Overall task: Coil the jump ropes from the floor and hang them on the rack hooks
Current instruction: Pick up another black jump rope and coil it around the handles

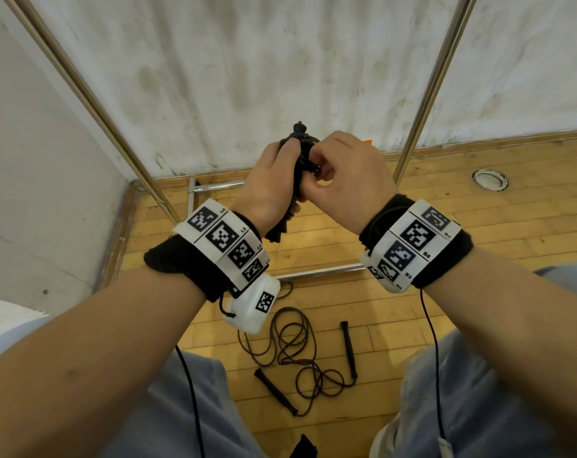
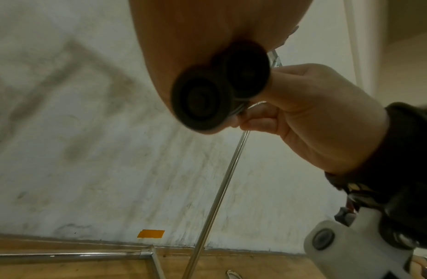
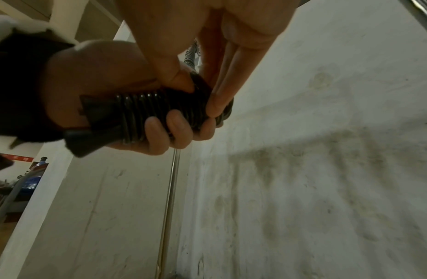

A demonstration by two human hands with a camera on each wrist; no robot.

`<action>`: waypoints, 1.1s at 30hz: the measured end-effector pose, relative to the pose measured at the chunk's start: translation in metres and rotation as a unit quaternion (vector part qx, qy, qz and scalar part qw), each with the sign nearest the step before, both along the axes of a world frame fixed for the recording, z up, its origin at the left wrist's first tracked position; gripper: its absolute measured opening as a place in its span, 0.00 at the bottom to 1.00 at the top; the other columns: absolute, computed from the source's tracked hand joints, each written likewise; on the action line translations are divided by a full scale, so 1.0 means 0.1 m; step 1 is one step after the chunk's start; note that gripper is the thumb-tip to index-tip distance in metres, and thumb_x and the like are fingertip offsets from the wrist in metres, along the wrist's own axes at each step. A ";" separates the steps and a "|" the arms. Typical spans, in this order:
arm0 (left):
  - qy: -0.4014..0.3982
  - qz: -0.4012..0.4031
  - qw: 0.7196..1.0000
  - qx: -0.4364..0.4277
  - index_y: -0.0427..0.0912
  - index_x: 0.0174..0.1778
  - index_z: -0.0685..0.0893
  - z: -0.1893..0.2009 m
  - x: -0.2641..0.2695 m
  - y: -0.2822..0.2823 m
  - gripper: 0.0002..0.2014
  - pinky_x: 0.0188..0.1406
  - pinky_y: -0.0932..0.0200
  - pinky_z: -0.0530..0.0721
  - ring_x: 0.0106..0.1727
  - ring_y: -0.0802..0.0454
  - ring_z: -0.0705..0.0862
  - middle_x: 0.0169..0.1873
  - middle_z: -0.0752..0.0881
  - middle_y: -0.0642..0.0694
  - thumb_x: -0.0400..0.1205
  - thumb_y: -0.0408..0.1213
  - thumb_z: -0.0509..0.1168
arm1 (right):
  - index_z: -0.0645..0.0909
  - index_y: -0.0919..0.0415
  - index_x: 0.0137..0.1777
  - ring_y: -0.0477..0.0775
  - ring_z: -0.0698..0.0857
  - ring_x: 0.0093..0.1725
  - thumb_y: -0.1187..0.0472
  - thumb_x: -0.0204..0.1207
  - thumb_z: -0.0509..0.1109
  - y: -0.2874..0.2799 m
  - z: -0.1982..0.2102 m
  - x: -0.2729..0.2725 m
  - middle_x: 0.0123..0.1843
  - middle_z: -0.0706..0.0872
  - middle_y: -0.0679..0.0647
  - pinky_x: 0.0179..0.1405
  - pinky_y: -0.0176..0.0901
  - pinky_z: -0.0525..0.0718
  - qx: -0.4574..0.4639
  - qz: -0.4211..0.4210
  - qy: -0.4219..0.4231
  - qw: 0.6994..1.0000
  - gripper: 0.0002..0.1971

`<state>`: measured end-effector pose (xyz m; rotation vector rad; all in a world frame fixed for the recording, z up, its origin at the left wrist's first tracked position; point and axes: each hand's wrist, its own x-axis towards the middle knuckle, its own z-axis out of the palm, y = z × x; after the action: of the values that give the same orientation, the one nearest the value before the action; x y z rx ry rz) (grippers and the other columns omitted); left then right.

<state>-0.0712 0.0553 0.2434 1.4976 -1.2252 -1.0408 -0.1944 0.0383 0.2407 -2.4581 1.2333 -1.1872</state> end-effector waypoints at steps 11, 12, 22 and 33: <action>-0.027 -0.002 0.996 -0.089 0.45 0.61 0.68 -0.03 0.09 0.04 0.09 0.31 0.63 0.80 0.33 0.59 0.83 0.44 0.82 0.50 0.88 0.42 0.54 | 0.87 0.60 0.37 0.48 0.87 0.46 0.61 0.71 0.71 -0.08 0.03 0.01 0.44 0.86 0.53 0.52 0.42 0.85 0.276 0.041 -0.201 0.939 0.05; -0.031 -0.009 0.995 -0.093 0.46 0.61 0.67 -0.04 0.09 0.04 0.09 0.31 0.65 0.79 0.35 0.57 0.83 0.45 0.82 0.50 0.88 0.42 0.54 | 0.88 0.64 0.38 0.58 0.87 0.48 0.59 0.72 0.72 -0.09 0.04 0.00 0.45 0.88 0.59 0.54 0.55 0.86 0.301 0.036 -0.227 0.925 0.08; -0.094 0.085 0.984 -0.125 0.51 0.41 0.81 0.03 -0.02 0.04 0.09 0.20 0.73 0.71 0.20 0.66 0.77 0.21 0.79 0.57 0.79 0.52 0.66 | 0.85 0.69 0.35 0.64 0.88 0.42 0.62 0.72 0.66 -0.06 0.01 0.06 0.38 0.88 0.65 0.49 0.63 0.87 0.354 -0.005 -0.309 0.883 0.11; -0.134 0.016 0.987 -0.084 0.51 0.51 0.77 0.02 0.09 0.04 0.08 0.43 0.49 0.84 0.41 0.49 0.85 0.43 0.85 0.48 0.80 0.48 0.65 | 0.84 0.62 0.44 0.52 0.86 0.29 0.70 0.80 0.61 -0.09 -0.07 0.07 0.32 0.87 0.55 0.37 0.45 0.88 0.423 0.049 -0.327 0.843 0.10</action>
<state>-0.0623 0.0589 0.2456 1.5534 -1.4329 -0.7098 -0.1876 0.0289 0.2333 -1.2962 1.0592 -0.9979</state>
